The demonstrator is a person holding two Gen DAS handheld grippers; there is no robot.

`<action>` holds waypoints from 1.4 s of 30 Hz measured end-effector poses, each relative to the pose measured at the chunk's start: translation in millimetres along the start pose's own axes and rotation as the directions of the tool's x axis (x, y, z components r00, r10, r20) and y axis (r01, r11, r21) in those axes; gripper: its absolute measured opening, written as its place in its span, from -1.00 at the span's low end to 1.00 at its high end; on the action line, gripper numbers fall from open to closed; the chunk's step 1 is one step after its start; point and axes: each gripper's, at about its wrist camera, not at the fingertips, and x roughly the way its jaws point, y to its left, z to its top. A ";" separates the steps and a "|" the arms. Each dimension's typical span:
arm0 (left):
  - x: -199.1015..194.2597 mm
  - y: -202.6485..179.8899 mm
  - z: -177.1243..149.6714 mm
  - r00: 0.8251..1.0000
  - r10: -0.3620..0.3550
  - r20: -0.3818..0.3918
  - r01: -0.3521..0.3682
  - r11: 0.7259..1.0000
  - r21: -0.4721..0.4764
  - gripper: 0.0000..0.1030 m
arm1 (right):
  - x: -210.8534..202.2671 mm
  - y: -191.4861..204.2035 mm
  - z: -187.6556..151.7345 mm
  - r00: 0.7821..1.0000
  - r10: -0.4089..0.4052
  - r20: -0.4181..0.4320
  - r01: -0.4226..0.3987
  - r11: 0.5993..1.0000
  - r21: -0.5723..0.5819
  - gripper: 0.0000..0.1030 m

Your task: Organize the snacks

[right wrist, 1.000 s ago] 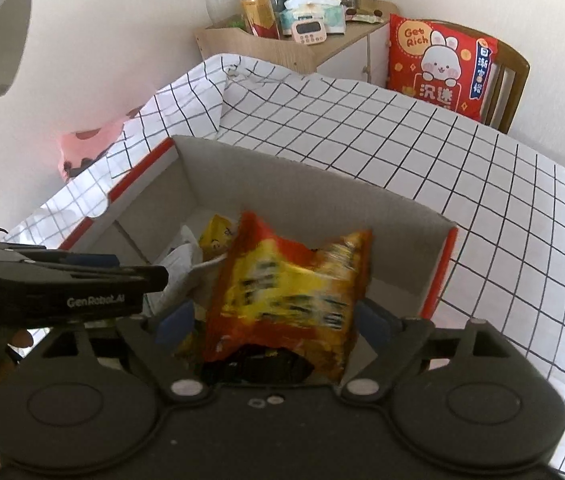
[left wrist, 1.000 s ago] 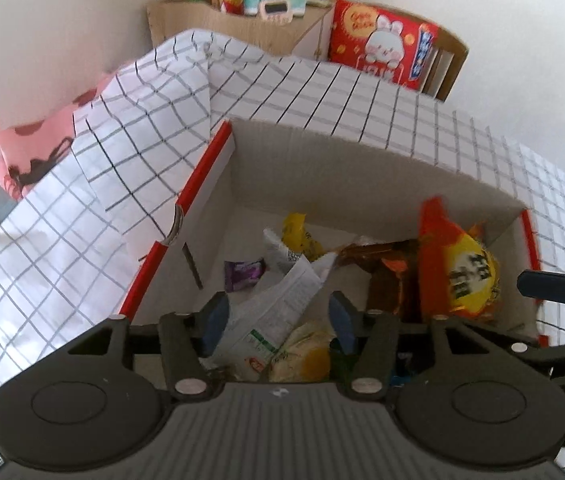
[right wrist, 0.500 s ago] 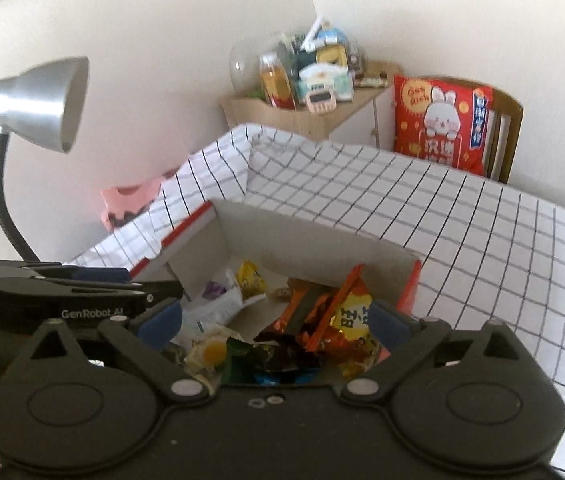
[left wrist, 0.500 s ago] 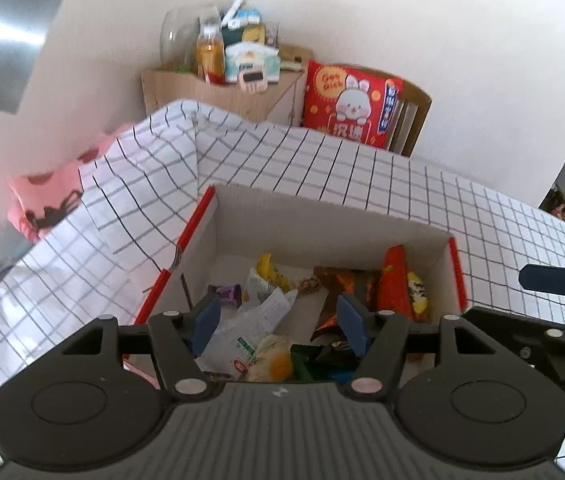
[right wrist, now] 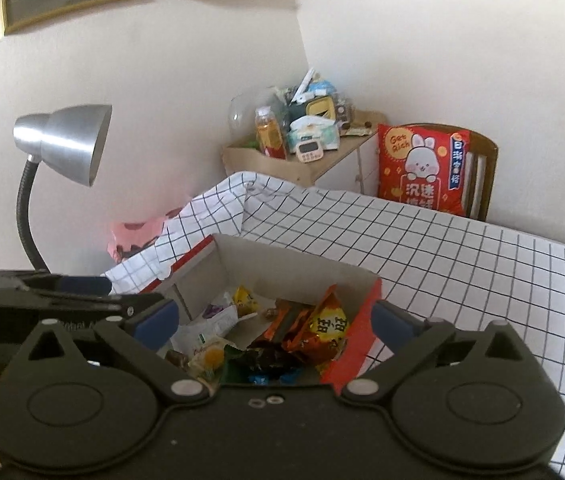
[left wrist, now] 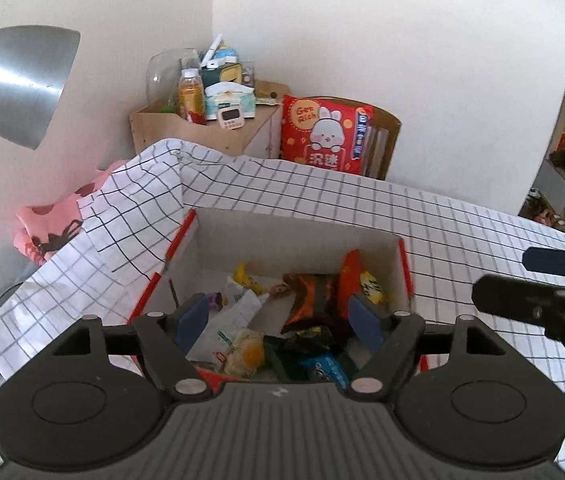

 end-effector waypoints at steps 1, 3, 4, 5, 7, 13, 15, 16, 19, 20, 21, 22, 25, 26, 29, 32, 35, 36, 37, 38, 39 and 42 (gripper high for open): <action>-2.6 -1.1 -1.6 1.000 -0.005 0.001 0.005 1.000 -0.003 0.52 | -3.6 -0.5 -2.2 1.000 -0.001 0.006 0.001 1.000 0.005 0.99; -8.1 -3.2 -5.3 1.000 -0.016 0.006 0.016 1.000 -0.010 0.65 | -10.7 -1.8 -7.5 1.000 -0.011 0.020 0.010 1.000 0.015 0.99; -10.5 -4.3 -6.9 1.000 -0.021 0.008 0.021 1.000 -0.009 0.69 | -14.0 -2.4 -10.3 0.999 -0.013 0.030 0.012 1.000 0.018 0.99; -12.7 -5.8 -8.5 1.000 -0.023 0.009 0.023 1.000 -0.009 0.74 | -17.5 -3.1 -13.1 0.999 -0.014 0.038 0.013 1.000 0.019 0.99; -17.3 -8.5 -11.7 1.000 -0.025 0.012 0.025 1.000 -0.007 0.76 | -22.7 -3.9 -17.2 0.999 -0.021 0.044 0.020 1.000 0.021 0.99; -28.3 -13.8 -16.7 0.999 -0.046 -0.001 0.046 0.999 -0.023 0.84 | -37.1 -2.8 -31.8 0.998 -0.040 0.045 0.038 0.998 0.049 0.99; -32.3 -17.1 -18.4 0.999 -0.046 -0.003 0.046 0.999 -0.022 0.84 | -40.7 -2.3 -36.1 0.998 -0.045 0.038 0.043 0.997 0.057 0.99; -34.0 -18.2 -19.3 0.999 -0.046 -0.004 0.046 0.999 -0.023 0.84 | -42.6 -2.4 -37.4 0.998 -0.051 0.038 0.049 0.997 0.064 0.99; -36.5 -21.0 -21.7 0.999 -0.041 -0.013 0.041 0.999 -0.029 0.84 | -47.7 -2.9 -40.9 0.998 -0.059 0.035 0.056 0.994 0.089 0.99; -37.5 -21.7 -22.3 0.999 -0.040 -0.014 0.040 0.999 -0.030 0.84 | -49.8 -2.6 -42.0 0.997 -0.061 0.037 0.057 0.994 0.096 0.99; -38.6 -22.4 -22.9 0.999 -0.037 -0.013 0.037 0.999 -0.030 0.84 | -52.1 -1.6 -42.7 0.997 -0.064 0.043 0.059 0.994 0.094 0.99; -39.9 -22.9 -23.5 0.999 -0.033 -0.012 0.033 0.999 -0.030 0.84 | -54.3 -0.5 -43.3 0.996 -0.072 0.050 0.067 0.994 0.089 0.99; -42.1 -22.9 -23.5 1.000 -0.024 -0.009 0.024 0.999 -0.039 0.84 | -58.5 1.7 -43.4 0.993 -0.098 0.072 0.091 0.992 0.090 0.99; -42.3 -22.3 -23.4 1.000 -0.023 -0.010 0.022 0.999 -0.042 0.84 | -58.3 2.4 -44.1 0.992 -0.103 0.072 0.096 0.991 0.093 1.00; -42.6 -21.0 -23.2 1.000 -0.017 -0.011 0.017 0.999 -0.050 0.84 | -57.3 5.5 -45.7 0.992 -0.112 0.063 0.107 0.990 0.088 1.00; -42.4 -21.1 -23.0 1.000 -0.014 -0.011 0.013 0.999 -0.053 0.84 | -57.6 6.5 -46.3 0.992 -0.107 0.062 0.102 0.992 0.080 1.00; -42.9 -22.1 -23.2 1.000 -0.014 -0.009 0.013 0.999 -0.048 0.84 | -56.8 6.6 -46.9 0.992 -0.112 0.054 0.108 0.991 0.080 1.00; -42.9 -22.2 -23.2 1.000 -0.014 -0.008 0.014 0.999 -0.047 0.84 | -56.5 6.3 -47.1 0.992 -0.113 0.049 0.108 0.991 0.081 1.00; -42.6 -22.4 -23.1 1.000 -0.014 -0.008 0.014 0.999 -0.046 0.84 | -56.1 5.6 -47.2 0.993 -0.113 0.045 0.109 0.990 0.085 1.00; -42.5 -22.6 -23.1 1.000 -0.013 -0.009 0.013 0.999 -0.046 0.84 | -55.9 5.1 -47.4 0.992 -0.114 0.045 0.110 0.990 0.088 1.00; -42.5 -22.7 -23.1 1.000 -0.013 -0.009 0.013 0.999 -0.046 0.84 | -56.2 4.5 -47.5 0.992 -0.117 0.047 0.112 0.989 0.092 1.00; -42.4 -23.0 -22.6 1.000 -0.011 -0.008 0.010 0.999 -0.046 0.84 | -56.1 3.9 -47.0 0.992 -0.117 0.049 0.112 0.989 0.093 1.00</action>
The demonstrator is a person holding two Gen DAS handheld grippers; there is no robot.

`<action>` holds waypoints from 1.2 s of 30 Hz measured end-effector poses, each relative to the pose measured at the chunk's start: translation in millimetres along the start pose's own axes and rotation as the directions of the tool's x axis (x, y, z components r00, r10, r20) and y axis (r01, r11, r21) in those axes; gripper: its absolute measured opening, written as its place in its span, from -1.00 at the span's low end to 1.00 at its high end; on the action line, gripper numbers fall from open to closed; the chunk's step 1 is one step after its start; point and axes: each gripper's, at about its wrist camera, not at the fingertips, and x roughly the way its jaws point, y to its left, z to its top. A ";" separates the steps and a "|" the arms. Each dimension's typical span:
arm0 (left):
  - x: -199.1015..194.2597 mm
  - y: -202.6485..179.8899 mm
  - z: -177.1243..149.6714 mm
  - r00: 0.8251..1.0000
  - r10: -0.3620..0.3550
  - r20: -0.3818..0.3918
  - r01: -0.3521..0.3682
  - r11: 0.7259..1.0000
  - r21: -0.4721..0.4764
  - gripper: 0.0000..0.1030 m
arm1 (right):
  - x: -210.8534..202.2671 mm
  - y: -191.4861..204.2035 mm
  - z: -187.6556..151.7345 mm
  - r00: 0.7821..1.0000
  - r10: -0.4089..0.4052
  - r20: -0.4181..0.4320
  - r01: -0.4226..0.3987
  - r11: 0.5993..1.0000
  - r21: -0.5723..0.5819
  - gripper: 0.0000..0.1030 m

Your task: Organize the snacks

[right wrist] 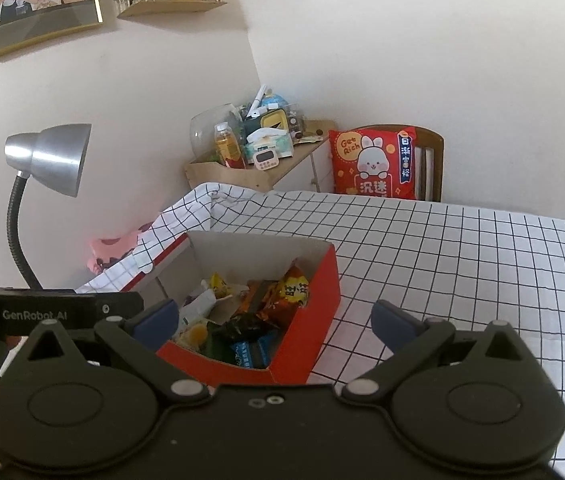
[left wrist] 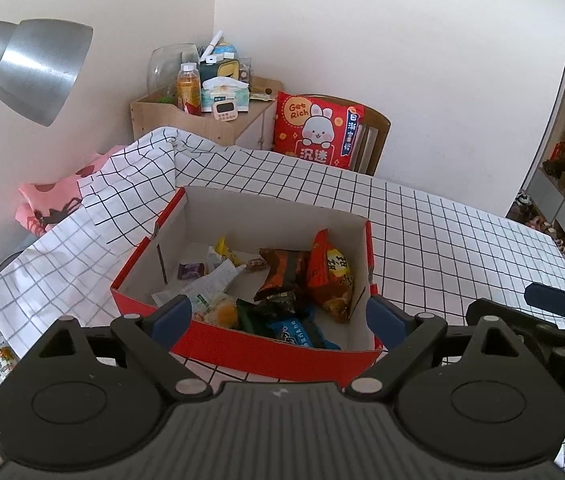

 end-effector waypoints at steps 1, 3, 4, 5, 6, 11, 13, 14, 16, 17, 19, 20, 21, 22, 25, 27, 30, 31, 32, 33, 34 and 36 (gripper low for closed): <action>0.1 0.4 0.1 1.000 0.000 0.000 0.000 1.000 0.000 0.84 | 0.0 0.1 -0.1 1.000 0.000 0.001 0.000 1.000 -0.001 1.00; 0.2 0.6 0.2 1.000 0.002 0.001 -0.002 1.000 -0.001 0.84 | 0.3 0.5 -0.1 1.000 -0.001 0.001 0.001 1.000 -0.003 1.00; 0.3 0.7 0.3 1.000 0.000 0.000 0.000 1.000 -0.001 0.84 | 0.4 0.3 -0.1 1.000 -0.001 0.002 0.001 1.000 -0.002 1.00; 0.2 0.7 0.3 1.000 0.000 -0.001 0.000 1.000 0.000 0.84 | 0.4 0.2 -0.2 1.000 -0.002 0.002 0.002 1.000 -0.001 1.00; 0.6 0.7 0.3 1.000 0.000 -0.002 0.000 1.000 0.000 0.84 | 0.2 0.3 -0.4 1.000 -0.003 0.002 0.003 1.000 0.000 1.00; 1.1 0.3 0.1 1.000 -0.001 -0.004 0.001 1.000 0.002 0.84 | 0.5 0.3 -1.4 1.000 -0.010 0.001 0.010 1.000 0.007 1.00; 1.6 0.4 -0.4 1.000 -0.003 -0.007 0.003 1.000 0.002 0.84 | 0.9 0.8 -1.6 1.000 -0.013 -0.002 0.013 1.000 0.007 1.00; 1.5 -0.1 -0.7 1.000 -0.003 -0.009 0.003 1.000 0.002 0.84 | 1.1 1.0 -1.7 1.000 -0.013 -0.003 0.013 1.000 0.007 0.99; 1.9 0.1 -0.9 1.000 -0.002 -0.011 0.002 1.000 0.000 0.84 | 1.4 1.0 -1.7 1.000 -0.014 -0.003 0.014 1.000 0.007 1.00; 2.1 -0.7 -1.4 1.000 -0.002 -0.012 0.002 1.000 -0.001 0.84 | 1.3 0.9 -1.7 1.000 -0.015 -0.003 0.015 1.000 0.008 1.00; 1.8 -0.8 -1.7 1.000 -0.002 -0.012 0.002 1.000 -0.001 0.84 | 1.5 1.0 -2.3 1.000 -0.016 -0.003 0.016 1.000 0.010 1.00; 1.8 -0.8 -1.6 1.000 -0.002 -0.012 0.002 1.000 0.000 0.84 | 1.1 1.0 -2.7 1.000 -0.016 -0.003 0.016 1.000 0.011 1.00; 1.7 -0.7 -1.6 1.000 -0.002 -0.012 0.002 1.000 -0.001 0.84 | 1.0 0.9 -2.8 1.000 -0.017 -0.003 0.017 1.000 0.012 1.00; 1.6 -0.7 -1.6 1.000 -0.003 -0.012 0.003 1.000 -0.001 0.84 | 0.7 0.9 -2.9 1.000 -0.017 -0.002 0.017 1.000 0.013 1.00; 1.4 -1.0 -2.0 1.000 -0.004 -0.013 0.004 1.000 0.001 0.84 | 0.5 0.7 -3.0 1.000 -0.017 -0.003 0.017 1.000 0.013 1.00; 1.5 -1.6 -2.2 1.000 -0.004 -0.014 0.004 1.000 0.001 0.84 | 0.4 0.6 -2.9 1.000 -0.017 -0.002 0.017 1.000 0.013 1.00; 1.8 -2.3 -3.2 1.000 -0.005 -0.017 0.005 1.000 0.001 0.84 | 0.2 0.4 -2.9 1.000 -0.017 -0.002 0.017 1.000 0.013 1.00; 1.7 -2.7 -3.3 1.000 -0.004 -0.018 0.004 1.000 0.001 0.84 | -0.1 0.4 -3.0 1.000 -0.017 -0.002 0.017 1.000 0.013 1.00; 1.8 -2.9 -3.1 1.000 -0.004 -0.018 0.004 1.000 0.001 0.84 | 0.1 0.3 -2.8 1.000 -0.017 -0.003 0.017 1.000 0.013 1.00; 1.9 -3.1 -3.2 1.000 -0.003 -0.019 0.003 1.000 0.002 0.84 | 0.0 0.2 -2.8 1.000 -0.017 -0.002 0.017 1.000 0.013 1.00; 1.7 -3.0 -3.3 1.000 -0.002 -0.019 0.002 1.000 0.002 0.84 | -0.3 0.2 -2.9 1.000 -0.018 -0.002 0.018 1.000 0.013 1.00; 1.1 -2.8 -3.4 1.000 -0.001 -0.016 0.001 1.000 0.000 0.84 | -0.6 0.0 -3.0 1.000 -0.019 -0.002 0.019 1.000 0.013 1.00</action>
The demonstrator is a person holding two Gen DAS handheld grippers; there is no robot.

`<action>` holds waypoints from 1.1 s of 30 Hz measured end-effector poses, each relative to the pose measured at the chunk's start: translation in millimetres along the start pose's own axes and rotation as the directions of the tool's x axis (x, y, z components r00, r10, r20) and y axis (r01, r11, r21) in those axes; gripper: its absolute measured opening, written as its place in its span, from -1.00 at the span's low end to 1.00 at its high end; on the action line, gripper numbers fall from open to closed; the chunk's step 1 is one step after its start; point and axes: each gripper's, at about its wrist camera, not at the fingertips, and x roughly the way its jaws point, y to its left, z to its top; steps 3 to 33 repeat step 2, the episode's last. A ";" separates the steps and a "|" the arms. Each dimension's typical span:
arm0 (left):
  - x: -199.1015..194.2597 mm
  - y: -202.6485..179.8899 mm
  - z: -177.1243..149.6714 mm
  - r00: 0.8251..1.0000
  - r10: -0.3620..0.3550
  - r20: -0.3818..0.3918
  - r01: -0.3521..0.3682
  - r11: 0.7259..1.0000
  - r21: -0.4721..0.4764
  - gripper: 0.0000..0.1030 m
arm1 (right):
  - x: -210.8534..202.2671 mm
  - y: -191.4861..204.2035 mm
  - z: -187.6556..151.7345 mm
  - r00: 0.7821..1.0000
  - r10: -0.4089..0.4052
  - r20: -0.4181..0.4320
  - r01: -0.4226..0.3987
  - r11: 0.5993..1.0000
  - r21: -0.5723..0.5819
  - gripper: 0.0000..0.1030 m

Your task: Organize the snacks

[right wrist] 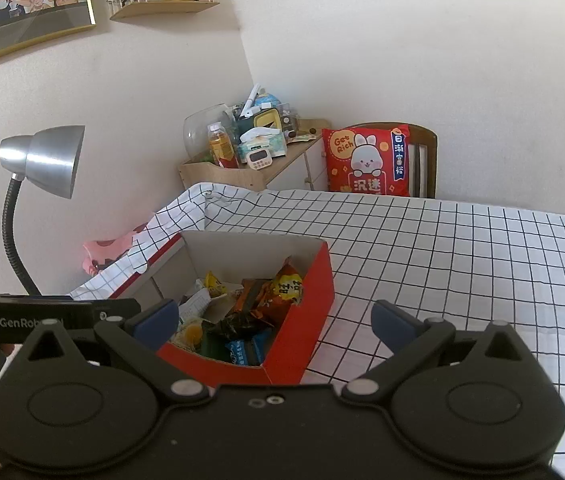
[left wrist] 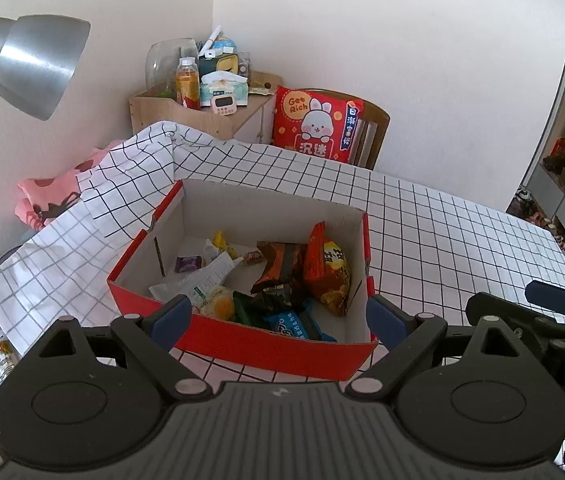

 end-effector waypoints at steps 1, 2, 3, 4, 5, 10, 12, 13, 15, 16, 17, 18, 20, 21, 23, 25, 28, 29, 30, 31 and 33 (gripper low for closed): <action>-0.4 -0.1 -0.1 1.000 0.000 0.002 0.000 1.000 -0.001 0.84 | -0.4 0.0 -0.1 1.000 -0.001 0.001 0.001 1.000 0.000 1.00; -1.0 -0.5 -0.5 1.000 -0.001 0.002 0.001 1.000 -0.001 0.84 | -1.1 -0.4 -0.6 1.000 -0.002 0.001 0.002 1.000 0.001 1.00; -1.0 -0.5 -0.5 1.000 -0.001 0.002 0.001 1.000 -0.001 0.84 | -1.1 -0.4 -0.6 1.000 -0.002 0.001 0.002 1.000 0.001 1.00; -1.0 -0.5 -0.5 1.000 -0.001 0.002 0.001 1.000 -0.001 0.84 | -1.1 -0.4 -0.6 1.000 -0.002 0.001 0.002 1.000 0.001 1.00; -1.0 -0.5 -0.5 1.000 -0.001 0.002 0.001 1.000 -0.001 0.84 | -1.1 -0.4 -0.6 1.000 -0.002 0.001 0.002 1.000 0.001 1.00; -1.0 -0.5 -0.5 1.000 -0.001 0.002 0.001 1.000 -0.001 0.84 | -1.1 -0.4 -0.6 1.000 -0.002 0.001 0.002 1.000 0.001 1.00; -1.0 -0.5 -0.5 1.000 -0.001 0.002 0.001 1.000 -0.001 0.84 | -1.1 -0.4 -0.6 1.000 -0.002 0.001 0.002 1.000 0.001 1.00; -1.0 -0.5 -0.5 1.000 -0.001 0.002 0.001 1.000 -0.001 0.84 | -1.1 -0.4 -0.6 1.000 -0.002 0.001 0.002 1.000 0.001 1.00; -1.0 -0.5 -0.5 1.000 -0.001 0.002 0.001 1.000 -0.001 0.84 | -1.1 -0.4 -0.6 1.000 -0.002 0.001 0.002 1.000 0.001 1.00; -1.0 -0.5 -0.5 1.000 -0.001 0.002 0.001 1.000 -0.001 0.84 | -1.1 -0.4 -0.6 1.000 -0.002 0.001 0.002 1.000 0.001 1.00; -1.0 -0.5 -0.5 1.000 -0.001 0.002 0.001 1.000 -0.001 0.84 | -1.1 -0.4 -0.6 1.000 -0.002 0.001 0.002 1.000 0.001 1.00; -1.0 -0.5 -0.5 1.000 -0.001 0.002 0.001 1.000 -0.001 0.84 | -1.1 -0.4 -0.6 1.000 -0.002 0.001 0.002 1.000 0.001 1.00; -1.0 -0.5 -0.5 1.000 -0.001 0.002 0.001 1.000 -0.001 0.84 | -1.1 -0.4 -0.6 1.000 -0.002 0.001 0.002 1.000 0.001 1.00; -1.0 -0.5 -0.5 1.000 -0.001 0.002 0.001 1.000 -0.001 0.84 | -1.1 -0.4 -0.6 1.000 -0.002 0.001 0.002 1.000 0.001 1.00; -1.0 -0.5 -0.5 1.000 -0.001 0.002 0.001 1.000 -0.001 0.84 | -1.1 -0.4 -0.6 1.000 -0.002 0.001 0.002 1.000 0.001 1.00; -1.0 -0.5 -0.5 1.000 -0.001 0.002 0.001 1.000 -0.001 0.84 | -1.1 -0.4 -0.6 1.000 -0.002 0.001 0.002 1.000 0.001 1.00; -1.0 -0.5 -0.5 1.000 -0.001 0.002 0.001 1.000 -0.001 0.84 | -1.1 -0.4 -0.6 1.000 -0.002 0.001 0.002 1.000 0.001 1.00; -1.0 -0.5 -0.5 1.000 -0.001 0.002 0.001 1.000 -0.001 0.84 | -1.1 -0.4 -0.6 1.000 -0.002 0.001 0.002 1.000 0.001 1.00; -1.0 -0.5 -0.5 1.000 -0.001 0.002 0.001 1.000 -0.001 0.84 | -1.1 -0.4 -0.6 1.000 -0.002 0.001 0.002 1.000 0.001 1.00; -1.0 -0.5 -0.5 1.000 -0.001 0.002 0.001 1.000 -0.001 0.84 | -1.1 -0.4 -0.6 1.000 -0.002 0.001 0.002 1.000 0.001 1.00; -1.0 -0.5 -0.5 1.000 -0.001 0.002 0.001 1.000 -0.001 0.84 | -1.1 -0.4 -0.6 1.000 -0.002 0.001 0.002 1.000 0.001 1.00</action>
